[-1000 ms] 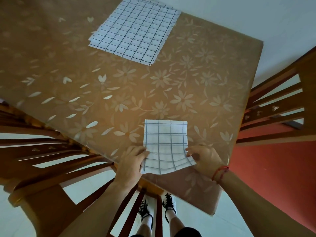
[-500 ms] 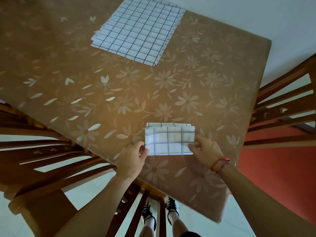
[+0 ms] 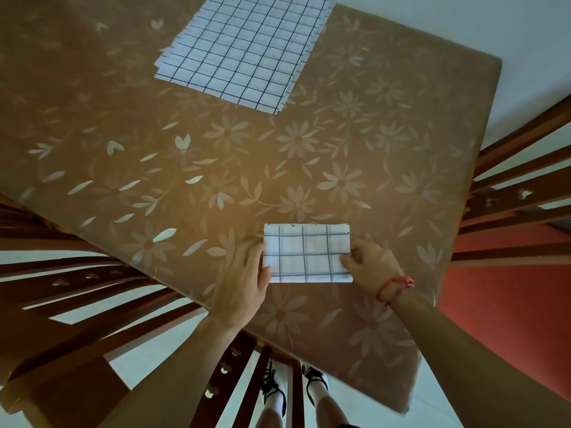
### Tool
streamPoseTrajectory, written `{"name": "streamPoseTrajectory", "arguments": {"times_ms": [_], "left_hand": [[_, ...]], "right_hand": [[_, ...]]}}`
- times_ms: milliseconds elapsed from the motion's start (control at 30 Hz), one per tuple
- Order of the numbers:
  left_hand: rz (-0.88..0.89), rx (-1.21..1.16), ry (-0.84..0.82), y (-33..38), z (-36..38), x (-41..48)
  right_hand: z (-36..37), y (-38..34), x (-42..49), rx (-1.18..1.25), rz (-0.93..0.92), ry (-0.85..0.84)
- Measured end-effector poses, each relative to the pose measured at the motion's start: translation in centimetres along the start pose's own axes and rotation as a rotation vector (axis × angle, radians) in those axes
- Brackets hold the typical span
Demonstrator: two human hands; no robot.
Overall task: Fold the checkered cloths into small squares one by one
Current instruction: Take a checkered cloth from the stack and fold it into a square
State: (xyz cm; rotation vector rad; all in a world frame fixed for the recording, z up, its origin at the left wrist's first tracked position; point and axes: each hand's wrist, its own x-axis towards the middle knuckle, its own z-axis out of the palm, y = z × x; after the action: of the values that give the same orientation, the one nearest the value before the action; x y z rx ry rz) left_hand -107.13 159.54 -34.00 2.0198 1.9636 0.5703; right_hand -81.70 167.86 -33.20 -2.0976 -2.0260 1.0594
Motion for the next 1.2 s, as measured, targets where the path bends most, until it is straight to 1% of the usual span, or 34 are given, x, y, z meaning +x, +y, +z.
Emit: {"name": "streamPoseTrajectory", "arguments": {"times_ms": [133, 167, 267, 367, 433, 533, 567, 600, 633, 667, 700, 733, 800, 833, 900, 1033, 1200], "left_hand": [[0.162, 0.203, -0.108, -0.4, 0.4, 0.8], [0.18, 0.233, -0.136, -0.7, 0.5, 1.0], [0.154, 0.265, -0.203, -1.2, 0.7, 1.6], [0.143, 0.285, -0.254, -1.6, 1.1, 1.6], [0.157, 0.289, -0.275, -2.0, 1.4, 1.5], [0.171, 0.285, -0.288, -2.4, 1.6, 1.5], [0.174, 0.288, -0.288, -2.5, 1.7, 1.5], [0.178, 0.294, -0.289, -2.6, 1.7, 1.5], [0.184, 0.301, -0.288, -2.7, 1.7, 1.5], [0.189, 0.31, -0.287, -2.8, 1.7, 1.5], [0.194, 0.318, -0.287, -2.9, 1.7, 1.5], [0.196, 0.323, -0.29, -2.9, 1.7, 1.5], [0.197, 0.327, -0.289, -2.9, 1.7, 1.6], [0.2, 0.33, -0.284, -2.9, 1.8, 1.6], [0.214, 0.336, -0.272, -3.0, 1.9, 1.6], [0.234, 0.33, -0.253, -3.3, 2.2, 1.4], [0.24, 0.341, -0.228, -3.2, 2.1, 1.4]], "right_hand": [[0.1, 0.1, 0.4, -0.018, 0.005, -0.002], [0.1, 0.1, 0.4, -0.022, 0.01, -0.005], [0.1, 0.0, 0.6, -0.031, 0.024, -0.022], [0.2, 0.2, 0.8, -0.035, -0.005, -0.013], [0.2, 0.1, 0.8, -0.041, -0.018, -0.02], [-0.4, -0.4, 0.2, -0.055, 0.014, -0.005], [-0.7, -0.8, -0.2, -0.079, 0.029, 0.044], [-1.0, -1.3, -0.7, -0.119, 0.03, 0.133], [-1.0, -1.9, -1.3, -0.161, -0.009, 0.251], [-0.8, -2.6, -1.8, -0.19, -0.105, 0.363], [-0.2, -3.6, -2.3, -0.208, -0.237, 0.436], [0.7, -4.6, -2.7, -0.228, -0.361, 0.447], [3.4, -6.0, -2.9, -0.32, -0.516, 0.318], [4.7, -6.7, -2.9, -0.364, -0.555, 0.248], [6.9, -7.6, -2.2, -0.415, -0.599, 0.183], [8.7, -7.6, -0.6, -0.467, -0.588, 0.154], [8.9, -6.4, 0.3, -0.53, -0.551, 0.099]]}}
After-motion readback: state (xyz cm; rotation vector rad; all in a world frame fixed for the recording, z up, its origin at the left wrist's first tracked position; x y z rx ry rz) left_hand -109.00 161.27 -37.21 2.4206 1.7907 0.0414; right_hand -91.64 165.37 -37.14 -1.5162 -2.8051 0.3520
